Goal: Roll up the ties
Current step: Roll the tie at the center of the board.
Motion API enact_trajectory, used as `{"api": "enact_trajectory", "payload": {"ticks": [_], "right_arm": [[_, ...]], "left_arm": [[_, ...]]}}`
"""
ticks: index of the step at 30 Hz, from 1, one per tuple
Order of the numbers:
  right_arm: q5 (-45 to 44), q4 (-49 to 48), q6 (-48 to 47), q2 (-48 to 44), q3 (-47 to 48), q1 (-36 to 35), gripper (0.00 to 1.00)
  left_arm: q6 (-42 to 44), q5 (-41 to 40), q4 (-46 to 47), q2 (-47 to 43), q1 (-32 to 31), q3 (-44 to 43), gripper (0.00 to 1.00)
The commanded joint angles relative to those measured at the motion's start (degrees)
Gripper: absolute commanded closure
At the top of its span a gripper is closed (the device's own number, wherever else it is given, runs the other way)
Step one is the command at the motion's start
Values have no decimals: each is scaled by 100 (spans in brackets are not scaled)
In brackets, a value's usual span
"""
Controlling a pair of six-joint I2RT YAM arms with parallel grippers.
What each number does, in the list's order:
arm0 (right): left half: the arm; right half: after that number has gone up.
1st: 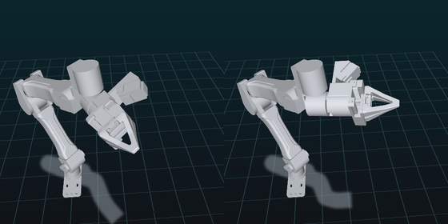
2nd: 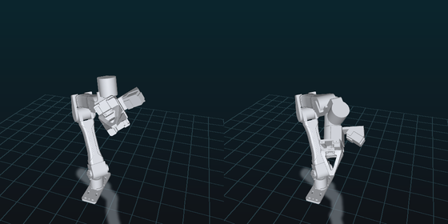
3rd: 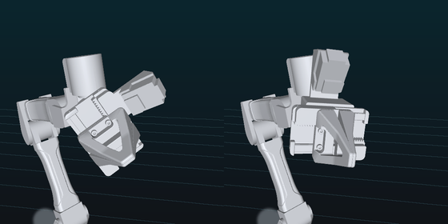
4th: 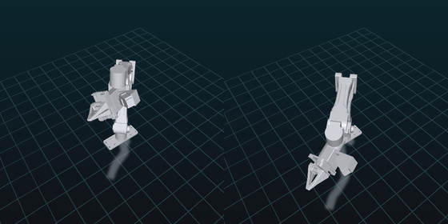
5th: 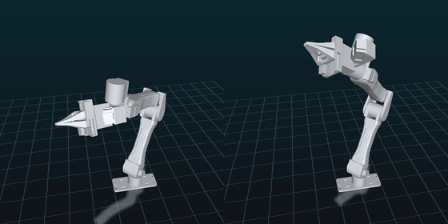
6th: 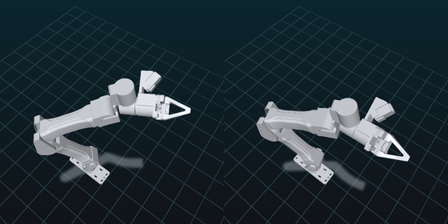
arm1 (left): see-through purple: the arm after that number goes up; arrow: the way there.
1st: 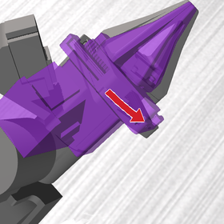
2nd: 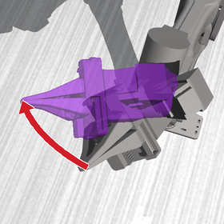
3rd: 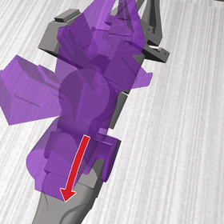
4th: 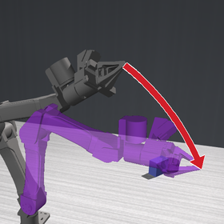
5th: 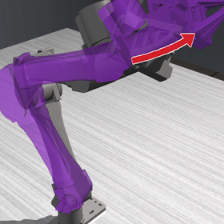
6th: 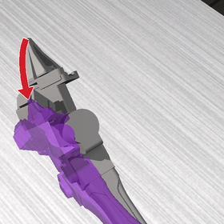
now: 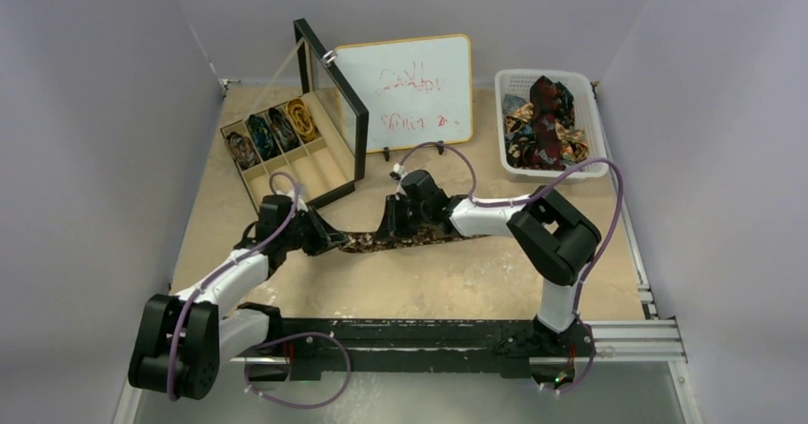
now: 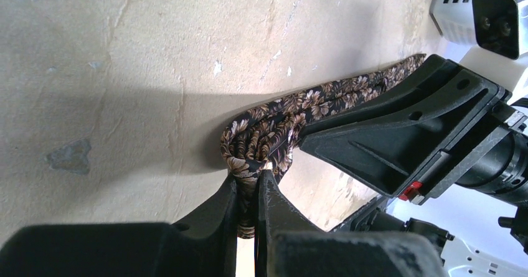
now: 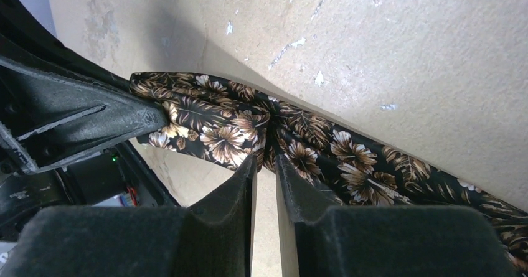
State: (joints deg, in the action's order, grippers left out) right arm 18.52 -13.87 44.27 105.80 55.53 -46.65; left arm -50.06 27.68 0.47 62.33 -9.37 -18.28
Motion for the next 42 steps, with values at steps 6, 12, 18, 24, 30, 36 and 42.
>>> {"api": "enact_trajectory", "payload": {"ticks": [6, 12, 18, 24, 30, 36, 42], "right_arm": [[-236, 321, -91, 338, 561, -157, 83], [-211, 427, -140, 524, 845, -218, 83], [-274, 614, -173, 728, 1193, -347, 85], [-356, 823, -153, 608, 1232, -379, 85], [-842, 923, -106, 33, 829, -302, 83], [-1148, 773, 9, -481, 269, -201, 81], [-1302, 644, 173, -1015, -239, -22, 81]], "left_arm": [[605, -494, -937, -73, 31, -723, 100], [829, -727, -1377, -80, 23, -1037, 100], [1191, -1162, -2072, 142, -141, -1628, 100], [1308, -2171, -2693, 367, -724, -2185, 100], [1274, -2759, -3070, 556, -1102, -2519, 100], [1326, -3282, -3297, 663, -1265, -2839, 100], [1330, -3724, -3473, 944, -1601, -3107, 100]]}}
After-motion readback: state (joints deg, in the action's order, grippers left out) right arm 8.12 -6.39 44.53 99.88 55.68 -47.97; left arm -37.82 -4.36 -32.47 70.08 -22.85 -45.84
